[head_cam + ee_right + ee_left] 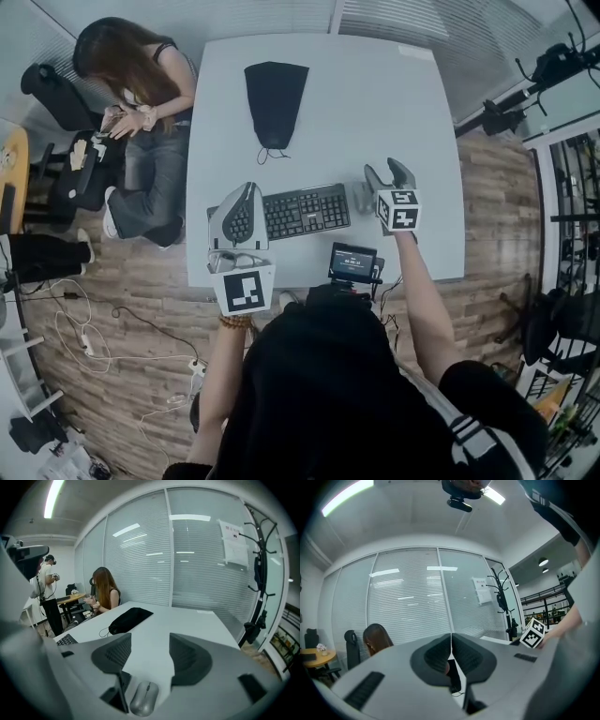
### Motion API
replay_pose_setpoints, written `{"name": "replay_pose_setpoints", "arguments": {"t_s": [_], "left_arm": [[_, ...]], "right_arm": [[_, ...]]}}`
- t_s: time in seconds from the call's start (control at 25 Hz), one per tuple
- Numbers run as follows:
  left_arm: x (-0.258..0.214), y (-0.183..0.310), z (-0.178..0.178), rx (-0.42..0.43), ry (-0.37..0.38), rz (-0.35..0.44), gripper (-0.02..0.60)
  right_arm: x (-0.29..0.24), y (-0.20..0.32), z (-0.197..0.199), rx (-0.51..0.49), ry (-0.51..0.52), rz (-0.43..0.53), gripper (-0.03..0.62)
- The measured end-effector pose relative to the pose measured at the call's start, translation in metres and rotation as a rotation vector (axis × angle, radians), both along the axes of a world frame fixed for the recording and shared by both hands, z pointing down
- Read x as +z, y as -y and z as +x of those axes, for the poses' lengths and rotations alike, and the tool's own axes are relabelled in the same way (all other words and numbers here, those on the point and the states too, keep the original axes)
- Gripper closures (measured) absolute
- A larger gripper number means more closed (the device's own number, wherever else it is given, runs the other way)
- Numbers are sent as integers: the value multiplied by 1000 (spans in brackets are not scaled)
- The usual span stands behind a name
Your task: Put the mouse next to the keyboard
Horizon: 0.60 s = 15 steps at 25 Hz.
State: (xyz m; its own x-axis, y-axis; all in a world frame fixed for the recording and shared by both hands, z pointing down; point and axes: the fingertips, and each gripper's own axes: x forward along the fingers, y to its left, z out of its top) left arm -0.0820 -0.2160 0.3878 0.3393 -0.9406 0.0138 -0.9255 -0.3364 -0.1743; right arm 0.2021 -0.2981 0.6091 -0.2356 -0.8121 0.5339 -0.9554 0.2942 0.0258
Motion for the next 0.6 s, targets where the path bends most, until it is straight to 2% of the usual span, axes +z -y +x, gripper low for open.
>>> {"name": "replay_pose_setpoints", "arguments": {"t_s": [0.2, 0.32, 0.6], "left_arm": [[-8, 2, 4, 10, 1, 26, 566], [-10, 7, 0, -5, -23, 23, 566], [-22, 15, -1, -8, -31, 51, 566]], "right_arm": [[-54, 2, -13, -34, 6, 116, 362], [-86, 2, -22, -54, 5, 188, 374], [-156, -7, -47, -115, -46, 354, 402]]}}
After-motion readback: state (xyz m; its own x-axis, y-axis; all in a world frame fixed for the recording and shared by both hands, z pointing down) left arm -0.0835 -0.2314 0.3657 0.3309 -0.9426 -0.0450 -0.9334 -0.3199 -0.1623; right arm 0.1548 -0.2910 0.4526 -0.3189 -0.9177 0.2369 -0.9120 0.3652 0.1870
